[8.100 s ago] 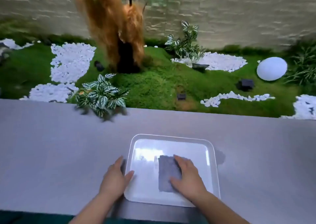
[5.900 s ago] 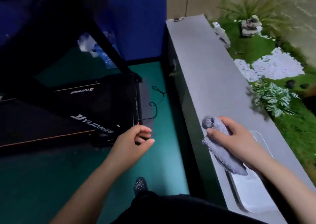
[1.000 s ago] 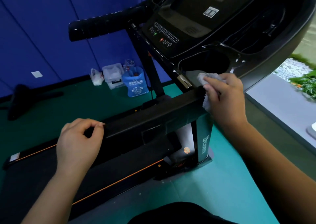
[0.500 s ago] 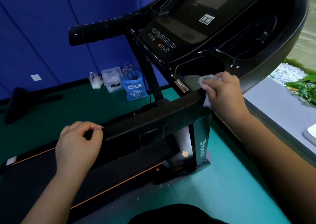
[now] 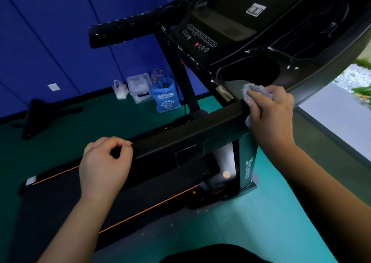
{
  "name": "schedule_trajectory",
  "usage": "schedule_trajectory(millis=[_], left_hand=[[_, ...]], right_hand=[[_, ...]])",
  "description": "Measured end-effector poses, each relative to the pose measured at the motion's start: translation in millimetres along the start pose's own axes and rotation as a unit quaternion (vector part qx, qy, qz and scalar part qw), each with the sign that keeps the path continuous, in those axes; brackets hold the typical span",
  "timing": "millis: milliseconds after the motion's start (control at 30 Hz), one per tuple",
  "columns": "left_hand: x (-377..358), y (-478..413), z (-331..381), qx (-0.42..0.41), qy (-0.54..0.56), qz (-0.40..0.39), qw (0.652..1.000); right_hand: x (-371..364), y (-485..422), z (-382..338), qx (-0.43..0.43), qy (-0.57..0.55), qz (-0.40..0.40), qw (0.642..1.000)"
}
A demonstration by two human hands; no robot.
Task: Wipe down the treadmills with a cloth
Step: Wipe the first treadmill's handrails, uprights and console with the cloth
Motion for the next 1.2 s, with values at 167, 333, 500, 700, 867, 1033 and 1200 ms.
schedule_trajectory(millis=[167,333,500,700,867,1033,1200], left_hand=[[-1,2,-2,-0.009,-0.003,-0.005,1.000],[-2,-3,-4,-0.037,0.022,-0.055,0.998],[0,-10,-2,-0.116,0.020,-0.122,0.985],[-1,-15,-6,-0.154,0.060,-0.142,0.976],[-2,-15,-1,-0.156,0.061,-0.134,0.977],[-4,-11,-3,-0.144,0.066,-0.140,0.977],[-4,-13,-4,-0.152,0.071,-0.151,0.974]], right_hand=[[-14,30,-38,0.025,-0.032,0.003,0.999],[-33,66,-82,0.049,-0.096,-0.032,0.994],[-21,101,-89,-0.064,-0.213,0.122,0.967],[-86,138,-167,-0.093,-0.231,0.138,0.959],[-103,137,-156,-0.186,-0.254,0.271,0.909],[-114,138,-115,-0.249,-0.282,0.358,0.855],[-131,141,-83,-0.344,-0.349,0.338,0.803]])
Point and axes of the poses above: each hand's wrist, its own y-axis away from the middle knuckle, its own x-axis out of the back of the hand, z = x × y, the point moved 7 cm from there along -y, towards the middle knuckle, and after that the axes turned 9 degrees about -z, right-handed, at the moved point
